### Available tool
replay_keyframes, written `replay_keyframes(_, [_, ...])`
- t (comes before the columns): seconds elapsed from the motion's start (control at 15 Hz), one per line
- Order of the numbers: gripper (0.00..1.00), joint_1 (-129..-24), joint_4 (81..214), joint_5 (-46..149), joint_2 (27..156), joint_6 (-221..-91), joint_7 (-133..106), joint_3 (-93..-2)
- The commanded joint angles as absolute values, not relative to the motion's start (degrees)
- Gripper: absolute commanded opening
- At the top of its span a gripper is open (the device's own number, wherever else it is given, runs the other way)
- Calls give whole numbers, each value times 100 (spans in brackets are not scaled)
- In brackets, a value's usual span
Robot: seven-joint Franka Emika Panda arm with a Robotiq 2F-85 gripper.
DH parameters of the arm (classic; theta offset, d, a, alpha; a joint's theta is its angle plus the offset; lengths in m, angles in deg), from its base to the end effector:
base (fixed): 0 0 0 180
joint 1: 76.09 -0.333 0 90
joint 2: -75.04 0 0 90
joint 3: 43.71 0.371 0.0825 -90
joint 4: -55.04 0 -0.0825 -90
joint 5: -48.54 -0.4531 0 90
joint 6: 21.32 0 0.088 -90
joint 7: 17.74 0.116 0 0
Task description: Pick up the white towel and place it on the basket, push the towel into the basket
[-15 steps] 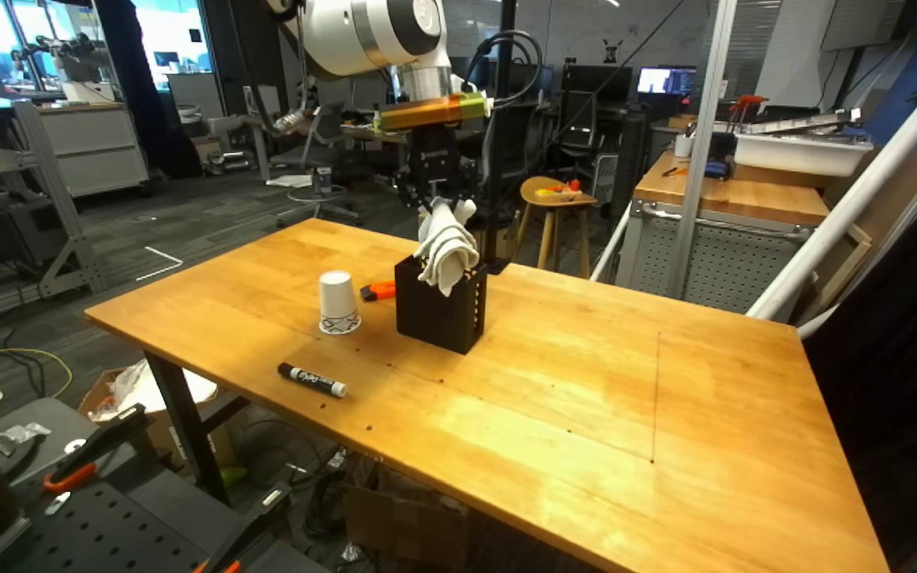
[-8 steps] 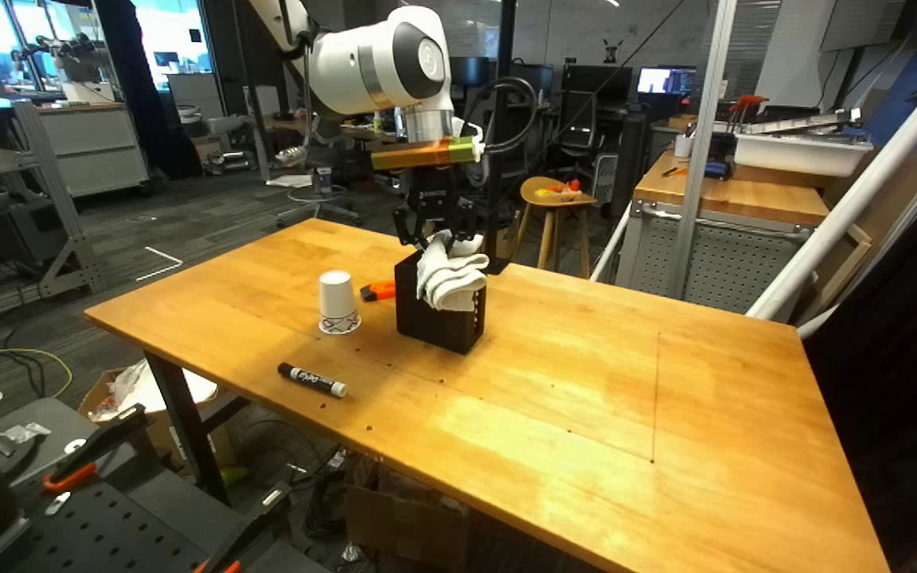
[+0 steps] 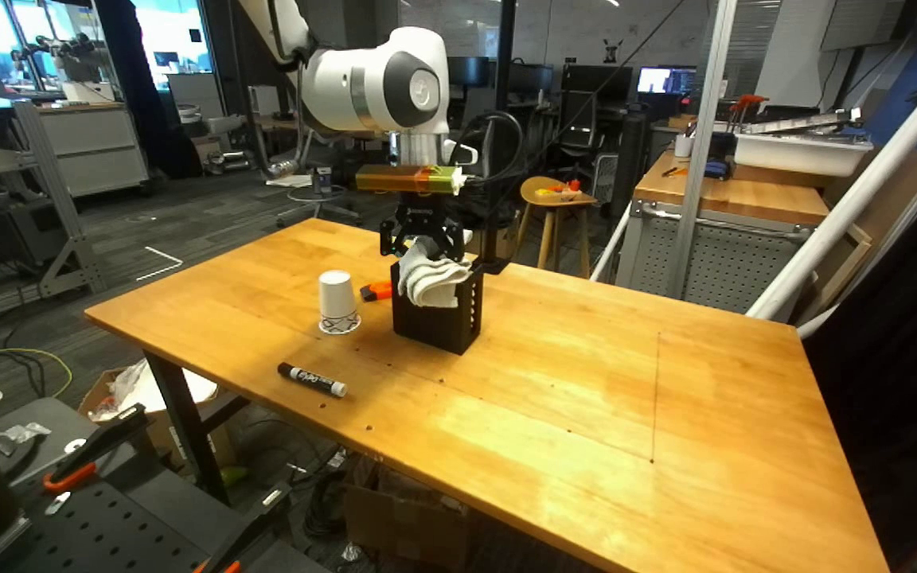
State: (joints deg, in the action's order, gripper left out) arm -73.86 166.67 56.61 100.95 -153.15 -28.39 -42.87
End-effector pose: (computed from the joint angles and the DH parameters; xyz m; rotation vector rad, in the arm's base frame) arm 0.6790 -0.0207 0.2281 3.0287 0.3955 -0.1659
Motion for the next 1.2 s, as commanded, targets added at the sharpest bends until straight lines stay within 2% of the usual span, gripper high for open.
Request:
replay_keyframes(0.0, [12, -7416, 16919, 5218, 10195, -15610, -2827, -4072])
replay_keyframes(0.67, [12, -7379, 17094, 4954, 10020, -15609, -2984, -3975])
replay_keyframes(0.73, [39, -7388, 17086, 5027, 9908, -15556, -3001, -4000])
replay_keyframes(0.8, [40, -7413, 17081, 5119, 9807, -15505, -3008, -4031])
replay_keyframes(1.13, [76, -7556, 17116, 5616, 9139, -15320, -3049, -4104])
